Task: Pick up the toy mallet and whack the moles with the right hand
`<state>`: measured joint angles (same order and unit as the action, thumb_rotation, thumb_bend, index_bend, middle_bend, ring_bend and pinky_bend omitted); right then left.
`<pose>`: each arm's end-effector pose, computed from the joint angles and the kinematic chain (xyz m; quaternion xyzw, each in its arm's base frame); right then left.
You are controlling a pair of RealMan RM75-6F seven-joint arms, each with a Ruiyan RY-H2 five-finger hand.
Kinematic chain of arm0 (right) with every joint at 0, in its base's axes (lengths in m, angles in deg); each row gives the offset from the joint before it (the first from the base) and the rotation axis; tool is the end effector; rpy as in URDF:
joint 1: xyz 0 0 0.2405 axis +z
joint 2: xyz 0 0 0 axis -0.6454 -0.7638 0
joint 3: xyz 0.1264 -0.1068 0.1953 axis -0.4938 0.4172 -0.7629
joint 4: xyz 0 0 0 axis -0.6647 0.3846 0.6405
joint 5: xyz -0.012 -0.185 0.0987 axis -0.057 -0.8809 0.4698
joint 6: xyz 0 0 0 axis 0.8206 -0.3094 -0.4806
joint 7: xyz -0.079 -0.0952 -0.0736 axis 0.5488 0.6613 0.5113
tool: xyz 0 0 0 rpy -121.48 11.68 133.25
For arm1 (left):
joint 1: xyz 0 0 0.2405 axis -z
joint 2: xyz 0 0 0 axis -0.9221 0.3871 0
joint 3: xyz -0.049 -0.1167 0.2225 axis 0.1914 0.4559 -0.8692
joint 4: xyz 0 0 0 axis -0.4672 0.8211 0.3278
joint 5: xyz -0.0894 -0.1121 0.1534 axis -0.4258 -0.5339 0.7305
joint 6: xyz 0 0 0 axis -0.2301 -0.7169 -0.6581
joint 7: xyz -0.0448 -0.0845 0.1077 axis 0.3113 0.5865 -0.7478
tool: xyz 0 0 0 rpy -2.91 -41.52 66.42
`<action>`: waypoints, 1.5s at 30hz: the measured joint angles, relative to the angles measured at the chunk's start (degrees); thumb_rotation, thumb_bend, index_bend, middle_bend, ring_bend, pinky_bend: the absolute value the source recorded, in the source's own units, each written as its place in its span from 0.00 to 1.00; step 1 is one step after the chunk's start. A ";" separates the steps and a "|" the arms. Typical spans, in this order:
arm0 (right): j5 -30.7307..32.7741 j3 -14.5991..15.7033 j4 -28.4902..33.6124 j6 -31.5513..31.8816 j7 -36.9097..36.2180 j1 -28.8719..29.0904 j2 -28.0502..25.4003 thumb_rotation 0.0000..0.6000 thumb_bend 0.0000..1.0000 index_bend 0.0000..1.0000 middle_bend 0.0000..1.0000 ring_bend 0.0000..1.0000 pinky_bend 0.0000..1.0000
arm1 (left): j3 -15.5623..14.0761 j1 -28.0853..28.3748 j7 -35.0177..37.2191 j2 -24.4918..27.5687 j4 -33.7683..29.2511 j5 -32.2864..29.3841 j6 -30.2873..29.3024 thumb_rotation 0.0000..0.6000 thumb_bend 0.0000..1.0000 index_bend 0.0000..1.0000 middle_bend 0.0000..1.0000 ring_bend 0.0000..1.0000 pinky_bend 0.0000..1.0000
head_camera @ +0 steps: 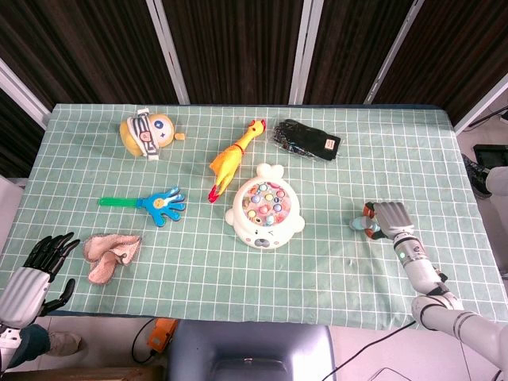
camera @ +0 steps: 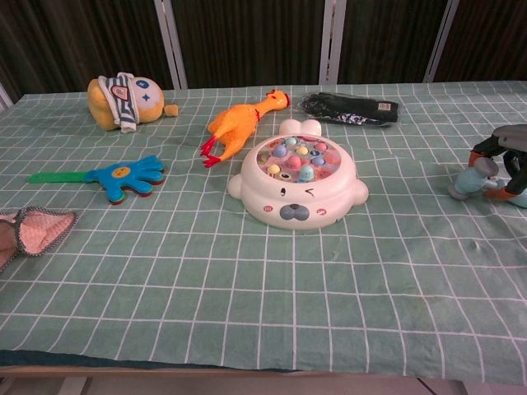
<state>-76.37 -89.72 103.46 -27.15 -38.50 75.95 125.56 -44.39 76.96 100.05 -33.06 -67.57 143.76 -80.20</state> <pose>-0.3224 -0.3742 0.0458 0.6827 -0.4537 0.2176 0.5298 -0.3062 0.1860 0.1605 -0.6664 -0.3662 -0.4387 0.4788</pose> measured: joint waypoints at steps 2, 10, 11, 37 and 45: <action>0.06 -0.05 0.14 -0.03 0.13 -0.07 -0.09 1.00 0.44 0.50 0.51 0.68 0.68 | -0.03 -0.02 0.06 0.02 0.00 0.06 -0.09 1.00 0.52 0.00 0.00 0.00 0.00; 0.30 -0.31 0.61 0.80 1.26 -0.37 -0.24 1.00 0.40 0.45 0.48 0.67 0.67 | -0.10 -0.12 0.30 0.12 0.05 0.20 -0.38 1.00 0.52 0.00 0.00 0.00 0.00; 0.32 -0.34 0.73 1.01 1.46 -0.45 -0.30 1.00 0.40 0.45 0.48 0.67 0.67 | -0.10 -0.12 0.32 0.12 0.06 0.20 -0.39 1.00 0.52 0.00 0.00 0.00 0.00; -4.62 2.52 26.50 15.33 4.86 -9.00 -14.85 1.00 0.18 0.00 0.00 0.00 0.13 | 0.29 -0.52 0.49 0.13 0.15 -0.21 -1.43 1.00 0.51 0.00 0.00 0.00 0.00; -14.51 7.65 36.91 35.71 12.93 -20.06 -16.09 1.00 0.18 0.00 0.00 0.00 0.06 | -0.05 -0.86 -2.08 -0.44 -0.81 0.86 -1.89 1.00 0.46 0.00 0.00 0.00 0.00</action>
<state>-90.87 -82.07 140.36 8.56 -25.57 55.89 109.46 -44.44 76.10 97.97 -33.50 -68.38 144.62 -82.09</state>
